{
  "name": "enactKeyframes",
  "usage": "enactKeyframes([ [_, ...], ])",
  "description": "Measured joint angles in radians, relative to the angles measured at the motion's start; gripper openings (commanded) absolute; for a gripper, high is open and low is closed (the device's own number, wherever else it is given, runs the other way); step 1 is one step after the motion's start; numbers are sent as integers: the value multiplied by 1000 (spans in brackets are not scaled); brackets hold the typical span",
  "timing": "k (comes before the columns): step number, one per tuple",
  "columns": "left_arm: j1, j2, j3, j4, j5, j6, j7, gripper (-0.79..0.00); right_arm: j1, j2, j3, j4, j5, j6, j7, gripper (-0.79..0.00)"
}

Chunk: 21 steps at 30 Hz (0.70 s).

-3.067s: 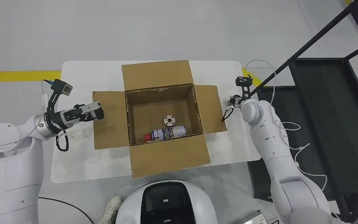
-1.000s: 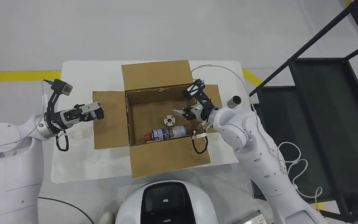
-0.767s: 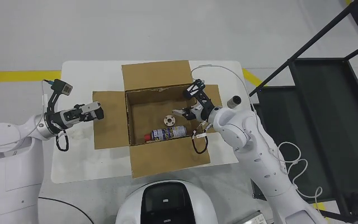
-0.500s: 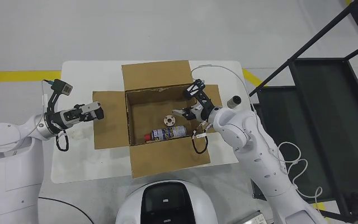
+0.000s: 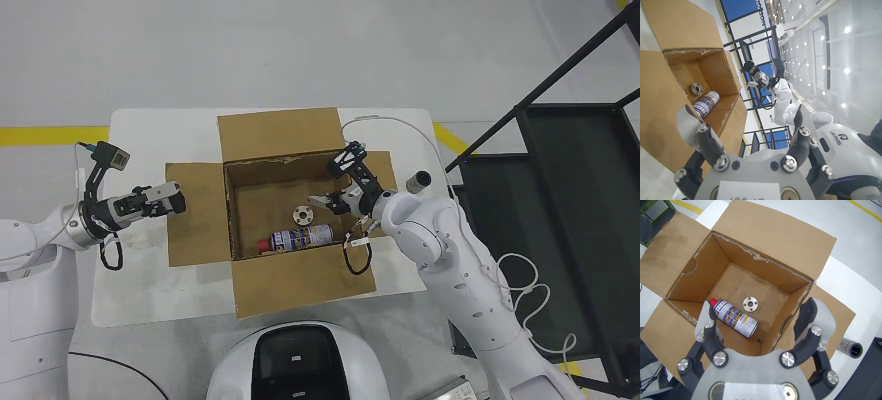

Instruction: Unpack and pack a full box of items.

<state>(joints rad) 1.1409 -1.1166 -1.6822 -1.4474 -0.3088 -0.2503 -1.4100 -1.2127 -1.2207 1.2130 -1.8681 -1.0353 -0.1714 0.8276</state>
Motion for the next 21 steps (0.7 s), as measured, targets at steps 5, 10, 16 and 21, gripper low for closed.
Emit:
enactKeyframes([
  [5,0,0,0,0,0,0,0,0,0,0,0,0,0,0,0,0],
  [10,0,0,0,0,0,0,0,0,0,0,0,0,0,0,0,0],
  [16,0,0,0,0,0,0,0,0,0,0,0,0,0,0,0,0],
  [21,0,0,0,0,0,0,0,0,0,-3,-8,13,19,15,-3,0],
])
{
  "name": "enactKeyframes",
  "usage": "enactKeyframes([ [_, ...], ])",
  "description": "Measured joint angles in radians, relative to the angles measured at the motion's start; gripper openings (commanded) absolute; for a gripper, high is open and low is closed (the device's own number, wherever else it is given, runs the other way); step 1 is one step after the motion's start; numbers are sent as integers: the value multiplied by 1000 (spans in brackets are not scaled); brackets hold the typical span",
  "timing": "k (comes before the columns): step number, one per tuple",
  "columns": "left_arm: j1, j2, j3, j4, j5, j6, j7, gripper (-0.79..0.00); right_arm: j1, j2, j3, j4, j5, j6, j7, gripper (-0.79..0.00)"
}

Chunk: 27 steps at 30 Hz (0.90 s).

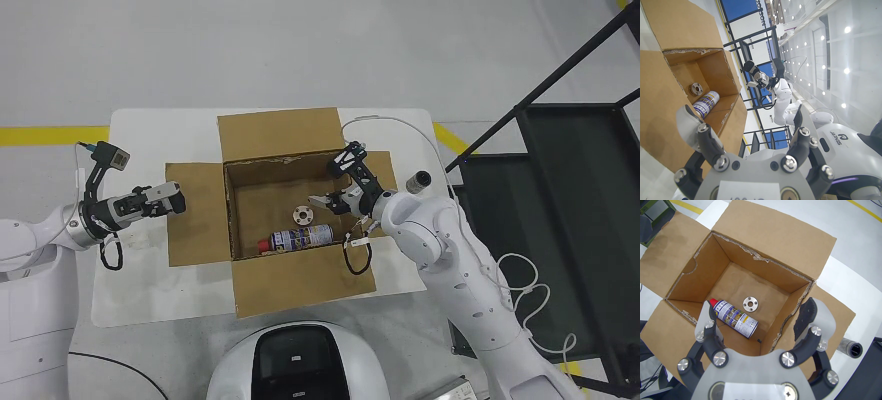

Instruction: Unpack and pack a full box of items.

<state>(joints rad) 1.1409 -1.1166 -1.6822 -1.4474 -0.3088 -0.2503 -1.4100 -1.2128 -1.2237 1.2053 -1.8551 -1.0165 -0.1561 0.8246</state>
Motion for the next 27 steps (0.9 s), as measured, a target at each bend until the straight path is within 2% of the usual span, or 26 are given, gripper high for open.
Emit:
enactKeyframes([
  [6,0,0,0,0,0,0,0,0,59,-22,-75,78,113,128,68,0],
  [12,0,0,0,0,0,0,0,0,143,-44,-178,193,126,230,179,0],
  [17,0,0,0,0,0,0,0,0,218,-70,-243,299,151,311,183,0],
  [20,0,0,0,0,0,0,0,0,249,-82,-262,358,192,338,178,0],
  [27,0,0,0,0,0,0,0,0,251,-83,-263,364,196,338,177,0],
])
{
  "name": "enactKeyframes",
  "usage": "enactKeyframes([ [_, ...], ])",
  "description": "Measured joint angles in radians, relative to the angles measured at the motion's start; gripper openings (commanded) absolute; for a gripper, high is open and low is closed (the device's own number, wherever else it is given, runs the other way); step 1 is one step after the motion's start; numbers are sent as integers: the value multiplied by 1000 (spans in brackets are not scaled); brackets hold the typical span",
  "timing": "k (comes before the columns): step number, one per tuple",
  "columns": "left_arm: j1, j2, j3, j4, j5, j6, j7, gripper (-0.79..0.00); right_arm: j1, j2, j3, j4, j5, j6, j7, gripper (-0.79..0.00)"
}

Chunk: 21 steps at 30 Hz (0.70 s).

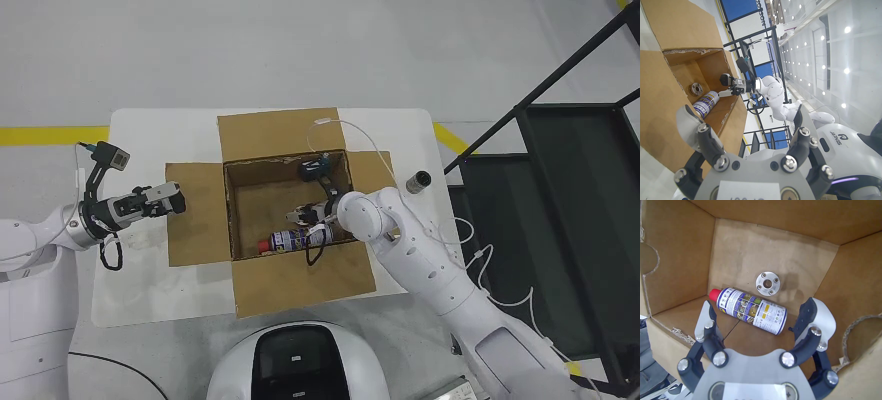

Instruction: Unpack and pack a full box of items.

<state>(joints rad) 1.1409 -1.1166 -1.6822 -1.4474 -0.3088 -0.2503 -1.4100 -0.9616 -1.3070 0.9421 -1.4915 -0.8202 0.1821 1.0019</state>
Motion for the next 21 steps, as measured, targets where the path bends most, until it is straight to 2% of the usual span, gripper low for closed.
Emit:
enactKeyframes([
  [9,0,0,0,0,0,0,0,0,-1,0,-1,0,0,-1,-1,0],
  [13,0,0,0,0,0,0,0,0,17,-13,-39,22,13,-23,-16,0],
  [16,0,0,0,0,0,0,0,0,57,-31,-88,81,30,-36,-21,0],
  [21,0,0,0,0,0,0,0,0,110,-66,-147,201,67,27,-72,0],
])
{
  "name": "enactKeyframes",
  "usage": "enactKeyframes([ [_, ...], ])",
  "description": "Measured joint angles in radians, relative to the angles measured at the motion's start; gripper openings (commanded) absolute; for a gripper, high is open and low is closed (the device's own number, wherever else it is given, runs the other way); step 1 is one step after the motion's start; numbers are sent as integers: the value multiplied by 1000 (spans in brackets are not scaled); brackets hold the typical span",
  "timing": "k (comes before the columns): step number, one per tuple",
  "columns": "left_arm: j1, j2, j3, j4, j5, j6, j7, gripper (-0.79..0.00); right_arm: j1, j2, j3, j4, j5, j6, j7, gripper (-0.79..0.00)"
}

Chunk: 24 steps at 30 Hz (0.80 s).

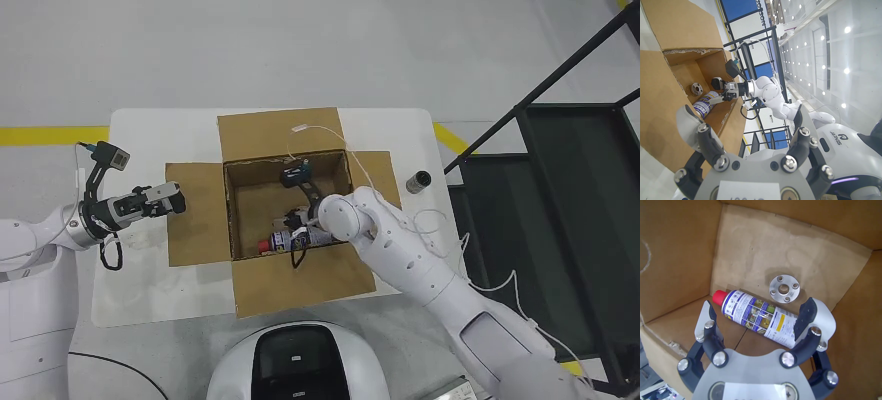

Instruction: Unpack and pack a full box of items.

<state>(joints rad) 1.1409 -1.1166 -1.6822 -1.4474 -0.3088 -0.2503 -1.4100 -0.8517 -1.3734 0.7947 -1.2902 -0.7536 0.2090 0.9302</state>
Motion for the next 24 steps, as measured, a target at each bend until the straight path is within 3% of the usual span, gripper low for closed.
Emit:
enactKeyframes([
  [16,0,0,0,0,0,0,0,0,75,-69,-98,203,-13,80,-75,0],
  [24,0,0,0,0,0,0,0,0,94,-96,-108,287,2,85,-112,-74],
])
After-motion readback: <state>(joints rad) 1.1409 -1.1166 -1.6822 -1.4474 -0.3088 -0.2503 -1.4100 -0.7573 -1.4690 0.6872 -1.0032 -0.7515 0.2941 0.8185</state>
